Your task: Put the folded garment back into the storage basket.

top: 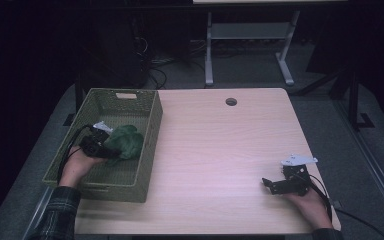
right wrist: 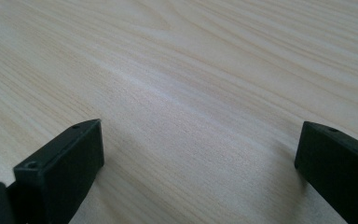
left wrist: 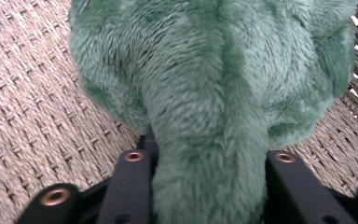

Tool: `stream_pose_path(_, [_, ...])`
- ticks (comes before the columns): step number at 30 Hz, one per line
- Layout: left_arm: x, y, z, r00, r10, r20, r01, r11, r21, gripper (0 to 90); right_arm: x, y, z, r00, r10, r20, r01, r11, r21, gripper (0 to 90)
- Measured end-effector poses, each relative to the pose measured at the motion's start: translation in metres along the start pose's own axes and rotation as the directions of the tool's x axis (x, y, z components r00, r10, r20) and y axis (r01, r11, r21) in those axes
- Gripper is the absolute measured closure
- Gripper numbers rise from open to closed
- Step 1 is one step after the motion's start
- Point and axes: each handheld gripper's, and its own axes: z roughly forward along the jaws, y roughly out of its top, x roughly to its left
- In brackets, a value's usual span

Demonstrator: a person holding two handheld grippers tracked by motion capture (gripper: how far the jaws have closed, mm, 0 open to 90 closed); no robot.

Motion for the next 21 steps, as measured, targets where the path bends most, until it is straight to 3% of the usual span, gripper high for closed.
stream_pose_path(5, [0.0,-0.001,0.001,1.0,0.005,-0.006,-0.005,1.0,0.002,45.1,0.0,0.0,0.0,1.0,0.001,0.0,-0.001,1.0,0.0,0.8])
stream_pose_path(8, [0.0,-0.001,-0.002,0.9998,-0.019,-0.003,0.019,0.9994,-0.029,33.7,0.0,0.0,0.0,1.0,0.002,0.0,-0.002,1.0,0.0,0.8])
stream_pose_path(12, [-0.001,0.0,-0.007,0.9998,-0.019,-0.003,0.019,0.9989,-0.044,18.6,0.0,0.0,0.0,1.0,0.004,0.003,-0.004,1.0,0.0,0.8])
stream_pose_path(15, [-0.002,0.002,-0.013,0.9994,-0.028,-0.019,0.027,0.9974,-0.067,13.3,0.0,0.0,0.0,1.0,0.006,0.004,-0.006,1.0,-0.001,0.8])
stream_pose_path(21, [-0.003,0.004,-0.026,0.9982,-0.054,-0.027,0.05,0.9911,-0.123,13.1,0.0,0.0,0.0,1.0,0.006,0.005,-0.006,1.0,-0.001,0.8])
